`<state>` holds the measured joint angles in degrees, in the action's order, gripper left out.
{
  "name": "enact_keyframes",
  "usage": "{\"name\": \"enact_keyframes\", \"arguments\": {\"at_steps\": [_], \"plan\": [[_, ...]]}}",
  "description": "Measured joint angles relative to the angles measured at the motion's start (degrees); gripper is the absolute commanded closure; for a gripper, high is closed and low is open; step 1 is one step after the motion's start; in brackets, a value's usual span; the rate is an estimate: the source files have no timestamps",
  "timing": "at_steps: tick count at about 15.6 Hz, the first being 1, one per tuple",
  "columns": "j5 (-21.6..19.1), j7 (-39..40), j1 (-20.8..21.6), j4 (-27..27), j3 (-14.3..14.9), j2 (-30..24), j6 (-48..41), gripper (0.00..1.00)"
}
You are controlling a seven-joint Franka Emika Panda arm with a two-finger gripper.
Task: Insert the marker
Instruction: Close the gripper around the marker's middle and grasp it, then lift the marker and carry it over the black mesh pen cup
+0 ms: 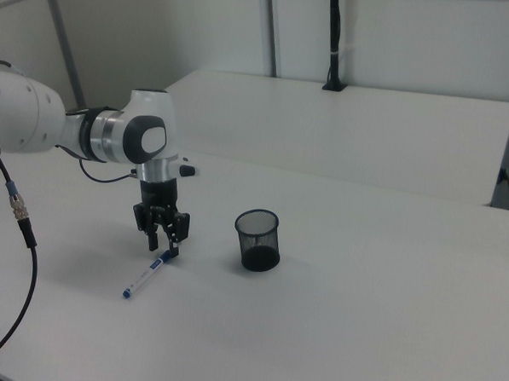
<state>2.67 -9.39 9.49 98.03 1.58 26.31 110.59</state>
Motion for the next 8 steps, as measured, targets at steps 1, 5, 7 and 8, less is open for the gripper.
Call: {"name": "enact_keyframes", "arguments": {"at_steps": [1,5,7,8], "plan": [[0.3,0.0,0.0,0.0,0.0,0.2,0.0,0.78],[0.7,0.0,0.2,-0.1,0.0,0.4,0.1,1.00],[0.7,0.0,0.2,-0.1,0.0,0.4,0.1,1.00],[0.7,0.0,0.2,-0.1,0.0,0.4,0.1,1.00]]}}
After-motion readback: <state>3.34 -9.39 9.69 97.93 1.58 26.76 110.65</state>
